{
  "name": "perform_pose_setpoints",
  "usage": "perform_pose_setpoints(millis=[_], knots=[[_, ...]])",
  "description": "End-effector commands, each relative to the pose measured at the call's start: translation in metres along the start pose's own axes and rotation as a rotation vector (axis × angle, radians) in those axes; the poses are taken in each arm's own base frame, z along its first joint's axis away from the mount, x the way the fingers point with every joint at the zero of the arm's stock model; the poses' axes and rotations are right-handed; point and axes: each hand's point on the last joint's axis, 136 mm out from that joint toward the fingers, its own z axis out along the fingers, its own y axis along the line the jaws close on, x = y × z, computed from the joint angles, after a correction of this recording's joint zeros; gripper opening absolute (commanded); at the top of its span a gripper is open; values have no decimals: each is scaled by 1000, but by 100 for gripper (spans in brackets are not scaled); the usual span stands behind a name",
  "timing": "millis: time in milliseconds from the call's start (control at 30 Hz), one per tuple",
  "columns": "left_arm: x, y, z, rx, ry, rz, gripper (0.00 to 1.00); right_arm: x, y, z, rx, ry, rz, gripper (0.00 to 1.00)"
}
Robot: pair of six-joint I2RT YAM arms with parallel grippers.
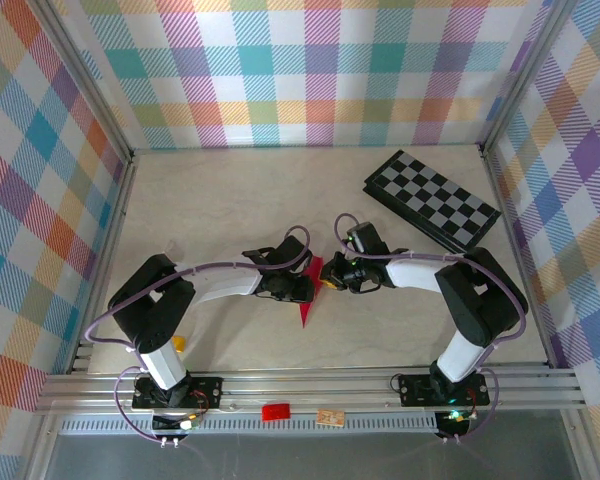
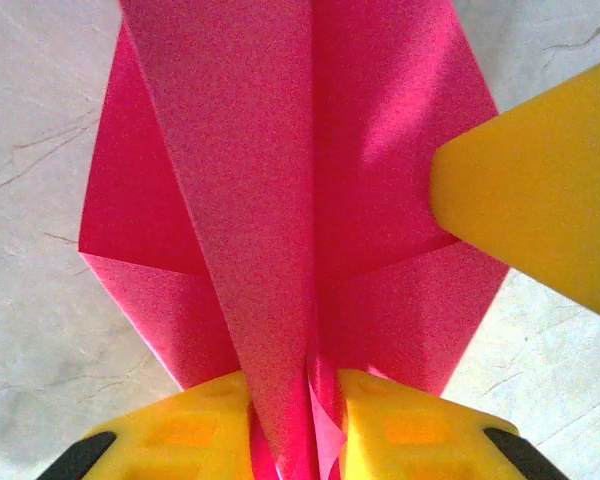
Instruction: Fold a paper plane with a square sheet of paper (pick it up from the middle)
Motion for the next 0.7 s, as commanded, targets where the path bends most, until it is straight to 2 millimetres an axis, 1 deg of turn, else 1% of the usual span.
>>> perform_pose_setpoints(millis=[0,167,200,233,367,467,567,667], knots=[[2,-4,3,-7,10,30,25,5,-1,2,-5,16,-1,13],[4,-8,5,13,21,31,25,6,-2,2,-3,16,-1,13],[-2,-15,5,38,-4,42,25,6,-2,2,-2,15,0,13],[-2,-16,5,43,-4,41,25,6,-1,2,-3,16,-1,13],[-2,-16,5,50,-10,34,17,6,-2,1,-1,15,-1,14],[-4,-15,3,42,-26,33,14,5,1,-2,-6,7,-12,16],[-7,-13,-3,25,-48,35,11,4,5,-7,-8,-7,-32,19],[-12,-10,-8,-4,-65,42,9,2,6,-15,4,-31,-48,26]])
